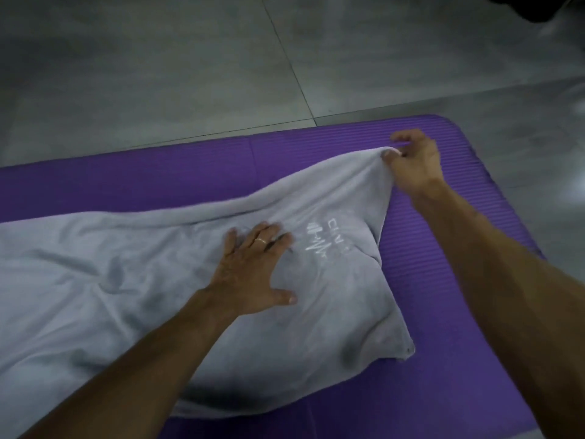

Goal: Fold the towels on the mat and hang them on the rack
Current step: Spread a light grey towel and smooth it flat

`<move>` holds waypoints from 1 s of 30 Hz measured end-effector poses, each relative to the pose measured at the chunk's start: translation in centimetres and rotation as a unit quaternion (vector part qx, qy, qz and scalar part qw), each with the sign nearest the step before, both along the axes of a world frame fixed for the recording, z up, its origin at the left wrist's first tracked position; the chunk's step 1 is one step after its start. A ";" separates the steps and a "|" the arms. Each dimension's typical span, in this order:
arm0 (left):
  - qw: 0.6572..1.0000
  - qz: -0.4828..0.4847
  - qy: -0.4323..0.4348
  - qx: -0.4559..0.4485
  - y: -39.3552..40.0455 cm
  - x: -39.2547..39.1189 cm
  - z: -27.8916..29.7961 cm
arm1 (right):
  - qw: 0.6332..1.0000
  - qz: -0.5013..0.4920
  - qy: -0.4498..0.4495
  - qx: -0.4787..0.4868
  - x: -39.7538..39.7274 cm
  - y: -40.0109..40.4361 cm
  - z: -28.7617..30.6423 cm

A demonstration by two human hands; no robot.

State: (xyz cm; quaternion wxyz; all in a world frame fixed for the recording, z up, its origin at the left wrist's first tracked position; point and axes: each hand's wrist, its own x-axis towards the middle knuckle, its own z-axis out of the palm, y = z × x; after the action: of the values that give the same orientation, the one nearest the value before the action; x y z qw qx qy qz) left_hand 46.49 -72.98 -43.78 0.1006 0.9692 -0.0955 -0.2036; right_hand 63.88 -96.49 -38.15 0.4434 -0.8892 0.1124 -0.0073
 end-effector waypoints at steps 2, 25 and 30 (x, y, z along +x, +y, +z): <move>1.000 0.003 -0.008 0.011 -0.5 1.1 1.1 | 0.992 -0.006 0.055 0.113 0.3 0.4 -0.2; 0.959 -0.179 -0.219 0.025 -14.1 15.8 1.3 | 0.973 0.017 0.226 0.051 -13.7 -9.3 -3.6; 0.962 -0.168 -0.214 0.028 -14.8 15.3 0.0 | 0.992 -0.052 0.114 -0.005 -17.0 -10.9 -4.6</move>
State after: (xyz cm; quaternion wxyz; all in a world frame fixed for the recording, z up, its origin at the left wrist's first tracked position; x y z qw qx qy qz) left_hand 61.84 -87.78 -43.73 0.0151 0.9625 -0.2707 -0.0082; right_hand 46.86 -107.34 -42.71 0.4226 -0.8793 0.2080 0.0704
